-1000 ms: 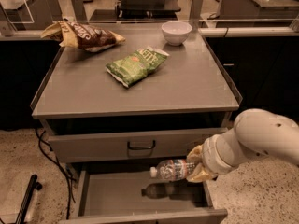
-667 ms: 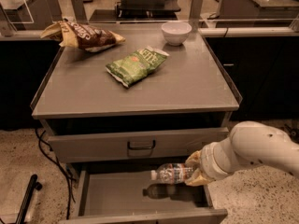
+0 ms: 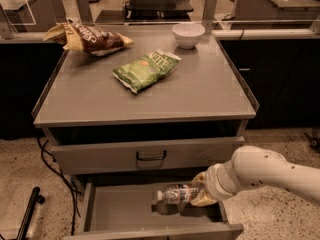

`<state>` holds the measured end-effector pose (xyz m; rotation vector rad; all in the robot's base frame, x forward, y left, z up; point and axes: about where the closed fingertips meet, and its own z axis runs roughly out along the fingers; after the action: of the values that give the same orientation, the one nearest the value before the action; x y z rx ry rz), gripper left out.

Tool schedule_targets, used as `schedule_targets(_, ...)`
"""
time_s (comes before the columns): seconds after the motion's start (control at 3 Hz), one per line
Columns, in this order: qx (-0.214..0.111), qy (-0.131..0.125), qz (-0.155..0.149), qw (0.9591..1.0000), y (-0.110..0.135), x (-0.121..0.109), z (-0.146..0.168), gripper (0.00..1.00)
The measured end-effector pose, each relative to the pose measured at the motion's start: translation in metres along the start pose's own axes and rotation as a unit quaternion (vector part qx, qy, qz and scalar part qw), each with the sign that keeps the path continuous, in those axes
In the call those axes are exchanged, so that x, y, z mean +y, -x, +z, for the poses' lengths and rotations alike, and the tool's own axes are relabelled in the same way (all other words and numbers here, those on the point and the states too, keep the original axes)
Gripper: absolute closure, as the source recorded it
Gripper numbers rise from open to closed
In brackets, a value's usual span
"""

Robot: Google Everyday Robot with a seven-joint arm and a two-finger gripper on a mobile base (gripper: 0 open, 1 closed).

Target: Place water bottle into middle drawer

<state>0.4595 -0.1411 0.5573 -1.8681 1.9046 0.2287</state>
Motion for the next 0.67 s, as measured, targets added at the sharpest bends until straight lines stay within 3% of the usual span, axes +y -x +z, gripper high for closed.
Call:
schedule_targets(0.33,-0.001,0.001,0.001,1.0,-0.001,0.001,0.003,1.0)
schedule_targets(0.67,0.015,-0.003,-0.005,0.9999,-0.017,0.002,0.019,1.0)
